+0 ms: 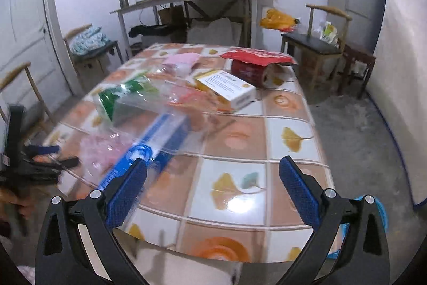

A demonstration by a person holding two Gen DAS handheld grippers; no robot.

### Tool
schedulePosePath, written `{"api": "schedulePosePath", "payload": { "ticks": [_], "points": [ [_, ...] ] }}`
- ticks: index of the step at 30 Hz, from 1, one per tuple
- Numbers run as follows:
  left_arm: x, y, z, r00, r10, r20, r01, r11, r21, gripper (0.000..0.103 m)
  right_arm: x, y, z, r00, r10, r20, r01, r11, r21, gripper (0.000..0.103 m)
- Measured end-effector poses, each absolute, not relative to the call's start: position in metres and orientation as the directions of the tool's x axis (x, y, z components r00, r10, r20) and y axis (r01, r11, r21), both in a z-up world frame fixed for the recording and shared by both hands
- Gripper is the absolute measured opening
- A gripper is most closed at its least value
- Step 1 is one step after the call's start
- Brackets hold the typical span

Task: Collect trash
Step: 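Move both tools back over the table, then grasp the clear plastic bag with the right tool while the left tool grasps the pink-printed bag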

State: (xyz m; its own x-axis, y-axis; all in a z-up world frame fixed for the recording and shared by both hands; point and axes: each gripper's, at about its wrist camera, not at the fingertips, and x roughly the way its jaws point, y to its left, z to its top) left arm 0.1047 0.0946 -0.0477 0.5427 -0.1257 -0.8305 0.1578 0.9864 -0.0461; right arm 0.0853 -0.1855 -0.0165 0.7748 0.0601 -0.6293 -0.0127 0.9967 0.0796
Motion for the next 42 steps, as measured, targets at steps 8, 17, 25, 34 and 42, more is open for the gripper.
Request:
{"api": "schedulePosePath", "payload": {
  "ticks": [8,17,25,34,42],
  "points": [
    [0.110,0.101,-0.061,0.548,-0.098,-0.830,0.198,0.980,0.015,0.095,0.131,-0.169,-0.010,0.739,0.141,-0.659,-0.076,0.989,0.127,0.096],
    [0.108,0.098,-0.060,0.555,-0.077,-0.828,0.194,0.980,0.038,0.095,0.213,-0.162,0.003,0.679,0.273,-0.682,-0.276,0.955,0.108,0.096],
    [0.104,0.100,-0.061,0.581,-0.112,-0.806,0.241,0.970,0.039,0.096,0.289,-0.140,-0.012,0.515,0.331,-0.791,-0.435,0.896,0.092,0.091],
    [0.106,0.103,-0.060,0.573,-0.133,-0.809,0.257,0.966,0.023,0.096,0.308,-0.139,-0.036,0.392,0.366,-0.844,-0.456,0.874,0.167,0.045],
    [0.084,0.113,-0.046,0.633,-0.177,-0.754,0.301,0.953,0.028,0.095,0.297,-0.135,-0.031,0.442,0.342,-0.829,-0.470,0.876,0.111,0.023]
  ]
}}
